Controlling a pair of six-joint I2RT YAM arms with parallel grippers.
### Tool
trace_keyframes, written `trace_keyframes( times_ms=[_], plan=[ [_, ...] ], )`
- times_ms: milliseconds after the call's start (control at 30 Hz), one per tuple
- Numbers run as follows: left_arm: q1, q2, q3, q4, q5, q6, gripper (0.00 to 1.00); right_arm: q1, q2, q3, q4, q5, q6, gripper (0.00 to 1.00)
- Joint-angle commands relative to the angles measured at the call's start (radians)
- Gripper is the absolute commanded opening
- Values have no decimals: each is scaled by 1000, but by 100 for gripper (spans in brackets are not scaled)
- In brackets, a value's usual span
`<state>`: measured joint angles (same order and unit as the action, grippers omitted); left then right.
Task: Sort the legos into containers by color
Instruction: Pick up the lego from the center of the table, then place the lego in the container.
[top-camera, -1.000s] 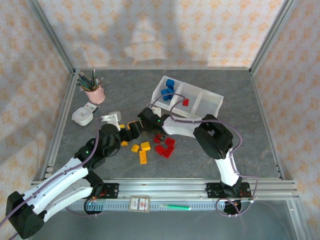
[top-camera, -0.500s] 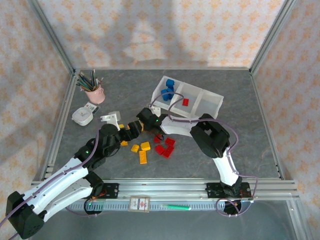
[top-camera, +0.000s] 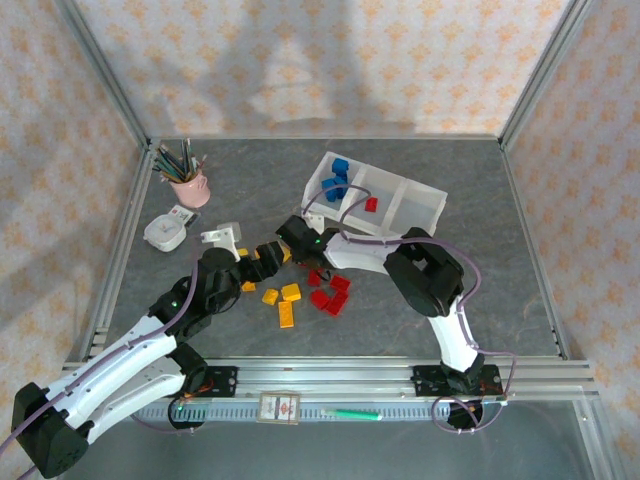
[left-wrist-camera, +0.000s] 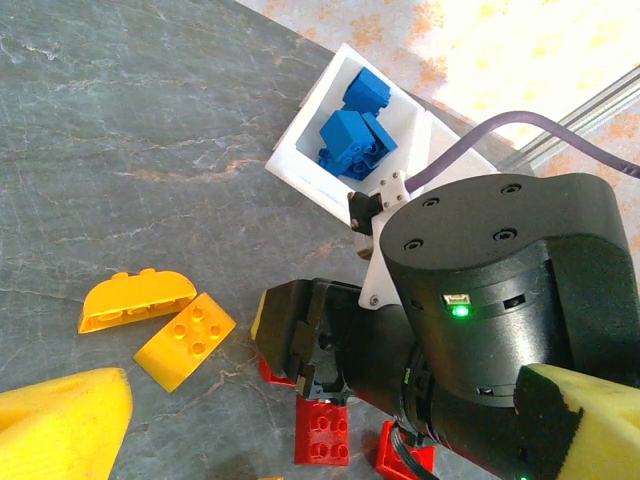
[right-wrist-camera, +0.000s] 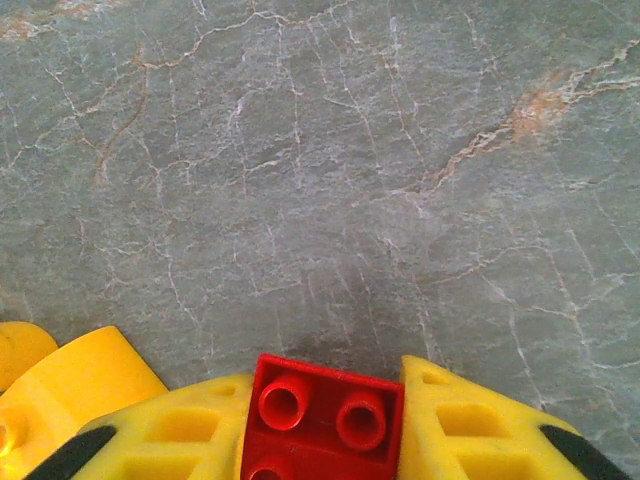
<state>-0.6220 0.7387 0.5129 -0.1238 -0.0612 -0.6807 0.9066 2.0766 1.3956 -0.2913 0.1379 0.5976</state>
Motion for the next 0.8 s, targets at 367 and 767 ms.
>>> trace_keyframes(
  times_ms=[367,767],
  plan=[
    [-2,51,-2,103,101,-5,99,-150,-307,-103,5,21,-46,25],
    [-4,233,42,254,211,-17,99,-373,-289,-89,16,75,-140,26]
  ],
)
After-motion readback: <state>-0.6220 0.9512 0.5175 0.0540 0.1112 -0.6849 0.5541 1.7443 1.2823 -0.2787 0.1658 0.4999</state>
